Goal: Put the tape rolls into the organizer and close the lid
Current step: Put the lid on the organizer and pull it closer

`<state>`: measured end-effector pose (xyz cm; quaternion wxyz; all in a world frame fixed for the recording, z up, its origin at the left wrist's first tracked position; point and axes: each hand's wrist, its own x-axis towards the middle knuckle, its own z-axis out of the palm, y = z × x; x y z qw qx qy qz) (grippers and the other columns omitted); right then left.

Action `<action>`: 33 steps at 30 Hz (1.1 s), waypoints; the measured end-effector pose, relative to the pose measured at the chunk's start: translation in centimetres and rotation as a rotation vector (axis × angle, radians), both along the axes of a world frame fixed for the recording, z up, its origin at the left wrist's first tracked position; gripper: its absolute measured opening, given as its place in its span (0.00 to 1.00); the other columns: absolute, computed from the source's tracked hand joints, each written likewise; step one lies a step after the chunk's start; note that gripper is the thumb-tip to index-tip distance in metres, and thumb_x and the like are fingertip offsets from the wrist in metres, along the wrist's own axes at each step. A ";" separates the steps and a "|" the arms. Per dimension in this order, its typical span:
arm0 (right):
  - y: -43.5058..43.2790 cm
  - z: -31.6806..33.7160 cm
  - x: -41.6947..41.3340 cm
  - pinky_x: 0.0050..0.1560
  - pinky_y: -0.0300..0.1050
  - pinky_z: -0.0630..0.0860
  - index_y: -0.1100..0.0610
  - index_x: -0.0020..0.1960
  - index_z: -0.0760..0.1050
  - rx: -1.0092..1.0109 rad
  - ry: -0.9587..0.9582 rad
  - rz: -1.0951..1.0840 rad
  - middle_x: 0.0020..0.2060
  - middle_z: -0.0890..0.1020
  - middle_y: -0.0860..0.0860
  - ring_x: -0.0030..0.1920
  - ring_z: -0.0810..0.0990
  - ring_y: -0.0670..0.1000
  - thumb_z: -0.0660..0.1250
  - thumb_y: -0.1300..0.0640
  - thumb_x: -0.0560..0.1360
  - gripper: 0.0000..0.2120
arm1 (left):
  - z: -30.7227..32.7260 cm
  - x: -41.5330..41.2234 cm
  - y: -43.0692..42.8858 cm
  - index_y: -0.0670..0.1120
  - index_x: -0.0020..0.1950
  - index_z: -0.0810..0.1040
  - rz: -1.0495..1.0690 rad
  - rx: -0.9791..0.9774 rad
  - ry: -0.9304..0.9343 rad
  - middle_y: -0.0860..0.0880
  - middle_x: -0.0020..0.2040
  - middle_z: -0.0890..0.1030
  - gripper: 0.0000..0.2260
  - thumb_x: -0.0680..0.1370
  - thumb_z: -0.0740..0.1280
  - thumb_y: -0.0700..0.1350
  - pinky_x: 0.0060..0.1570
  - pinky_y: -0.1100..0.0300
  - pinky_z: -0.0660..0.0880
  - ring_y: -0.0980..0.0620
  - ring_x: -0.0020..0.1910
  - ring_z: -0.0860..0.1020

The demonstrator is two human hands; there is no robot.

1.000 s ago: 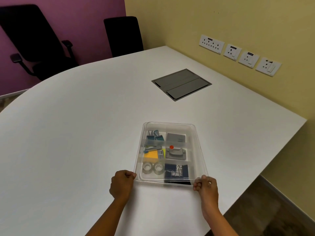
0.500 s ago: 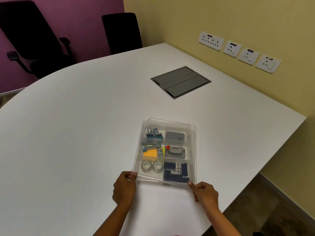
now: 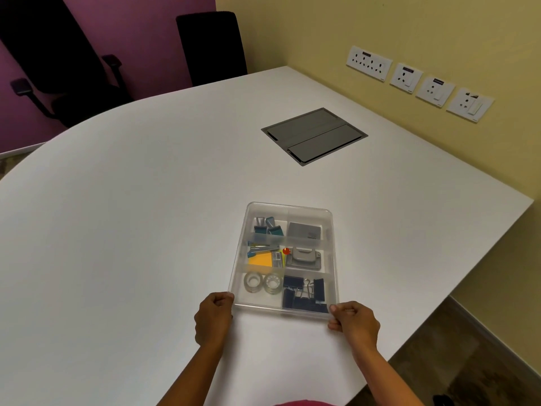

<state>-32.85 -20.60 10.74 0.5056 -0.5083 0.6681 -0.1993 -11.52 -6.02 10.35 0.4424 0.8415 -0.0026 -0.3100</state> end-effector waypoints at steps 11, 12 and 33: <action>-2.7 -0.6 -0.5 0.24 0.39 0.70 0.64 0.38 0.74 0.424 -0.085 -0.003 0.30 0.73 0.56 0.28 0.68 0.52 0.67 0.65 0.76 0.08 | -0.4 1.8 -1.1 0.44 0.30 0.69 -0.015 0.013 0.236 0.45 0.28 0.69 0.15 0.77 0.63 0.41 0.30 0.61 0.62 0.48 0.27 0.64; -2.8 -0.6 -0.4 0.24 0.39 0.69 0.64 0.38 0.74 0.436 -0.074 0.005 0.30 0.72 0.56 0.28 0.67 0.51 0.67 0.66 0.76 0.08 | -0.4 1.9 -1.2 0.44 0.29 0.67 -0.025 0.022 0.248 0.46 0.28 0.67 0.15 0.77 0.62 0.40 0.30 0.61 0.60 0.49 0.27 0.62; -14.4 0.2 5.1 0.42 0.47 0.79 0.57 0.37 0.78 0.051 0.253 0.314 0.36 0.83 0.56 0.36 0.81 0.54 0.75 0.52 0.70 0.10 | -0.3 8.5 -11.6 0.38 0.57 0.75 -0.273 0.103 0.031 0.38 0.59 0.78 0.10 0.80 0.62 0.42 0.60 0.49 0.73 0.38 0.60 0.76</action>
